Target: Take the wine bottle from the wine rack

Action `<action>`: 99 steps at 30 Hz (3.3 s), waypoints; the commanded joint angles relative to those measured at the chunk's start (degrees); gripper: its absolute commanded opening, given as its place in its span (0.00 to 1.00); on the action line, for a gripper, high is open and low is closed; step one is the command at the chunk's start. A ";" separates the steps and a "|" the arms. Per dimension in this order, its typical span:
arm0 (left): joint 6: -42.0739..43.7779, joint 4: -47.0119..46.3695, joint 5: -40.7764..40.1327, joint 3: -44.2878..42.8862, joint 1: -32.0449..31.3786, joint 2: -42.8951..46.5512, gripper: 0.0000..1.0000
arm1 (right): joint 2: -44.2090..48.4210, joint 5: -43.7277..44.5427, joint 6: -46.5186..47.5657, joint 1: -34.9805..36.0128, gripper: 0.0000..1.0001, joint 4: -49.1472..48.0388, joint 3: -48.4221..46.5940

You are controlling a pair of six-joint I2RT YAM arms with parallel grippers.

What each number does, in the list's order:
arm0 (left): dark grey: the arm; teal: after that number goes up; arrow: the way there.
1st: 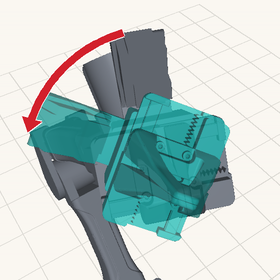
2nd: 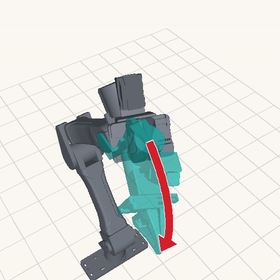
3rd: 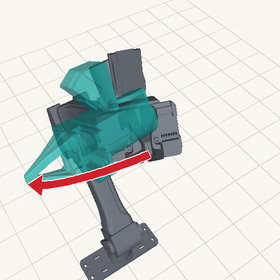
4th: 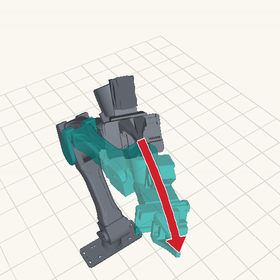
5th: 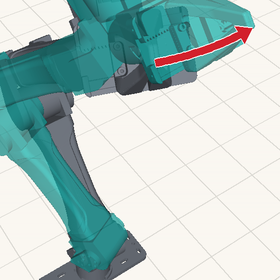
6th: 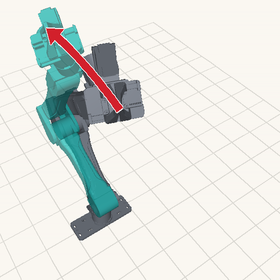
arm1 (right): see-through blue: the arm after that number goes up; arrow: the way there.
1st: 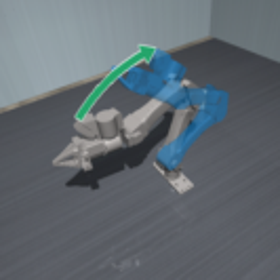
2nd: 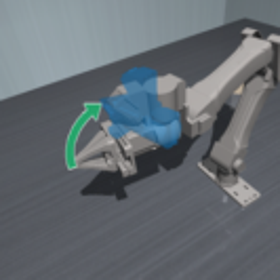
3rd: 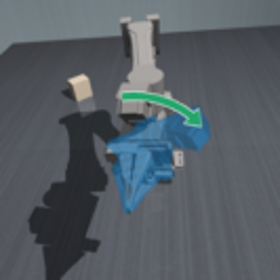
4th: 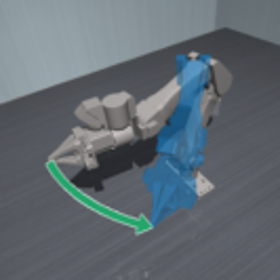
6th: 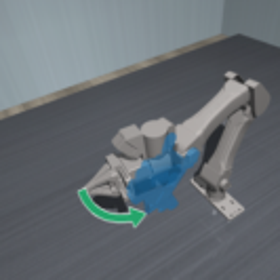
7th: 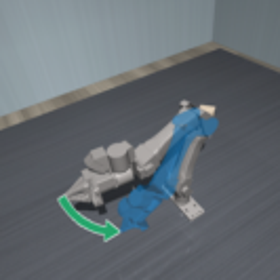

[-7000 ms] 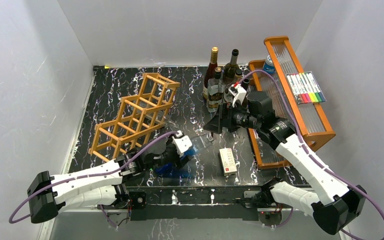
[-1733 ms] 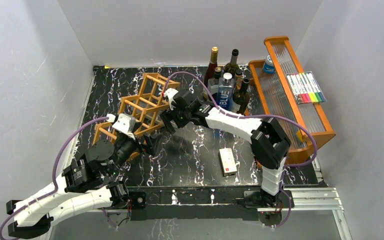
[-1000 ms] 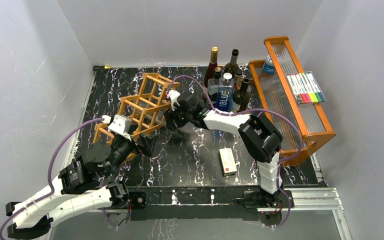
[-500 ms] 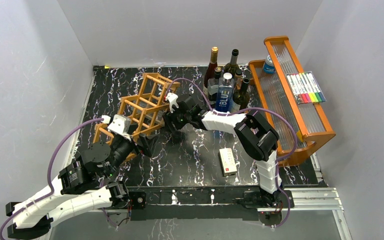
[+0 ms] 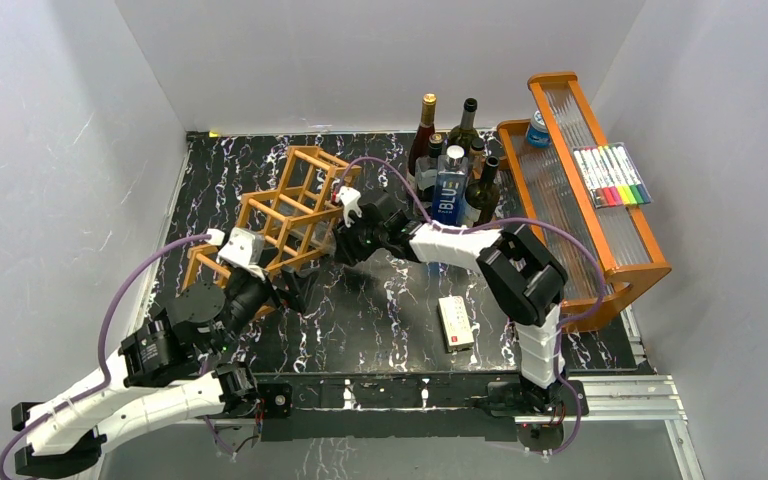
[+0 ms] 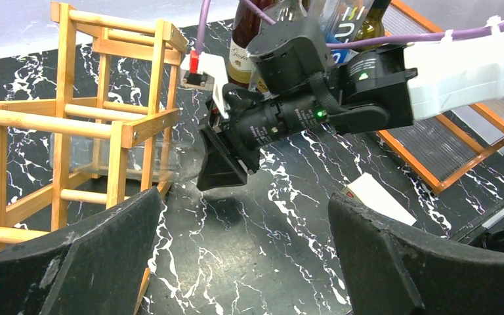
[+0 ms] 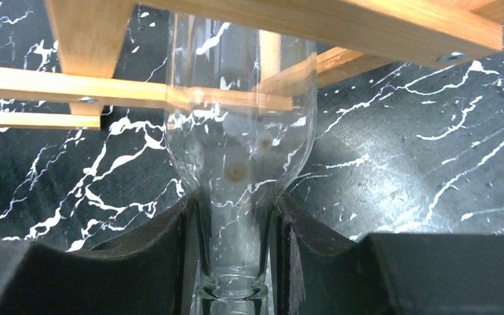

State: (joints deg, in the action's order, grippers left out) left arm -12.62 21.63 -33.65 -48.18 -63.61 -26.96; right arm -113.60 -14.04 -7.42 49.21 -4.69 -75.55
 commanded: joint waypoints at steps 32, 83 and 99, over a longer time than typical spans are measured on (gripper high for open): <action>3.13 -5.60 2.18 -0.54 -0.19 -7.26 0.98 | 34.07 3.10 -0.82 -0.68 0.00 12.96 17.35; 35.49 -34.28 33.60 12.34 -0.19 -40.07 0.66 | 50.59 -4.57 3.11 -1.18 0.00 40.98 15.29; 23.18 -36.80 28.62 14.79 -0.19 -33.25 0.19 | 54.43 5.80 -14.53 -1.24 0.77 28.57 18.74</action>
State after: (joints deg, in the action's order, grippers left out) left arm 16.38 -10.74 -3.31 -34.15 -63.57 -63.94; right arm -63.26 -13.34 -13.04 48.18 34.61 -57.52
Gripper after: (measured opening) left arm 0.549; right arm 0.656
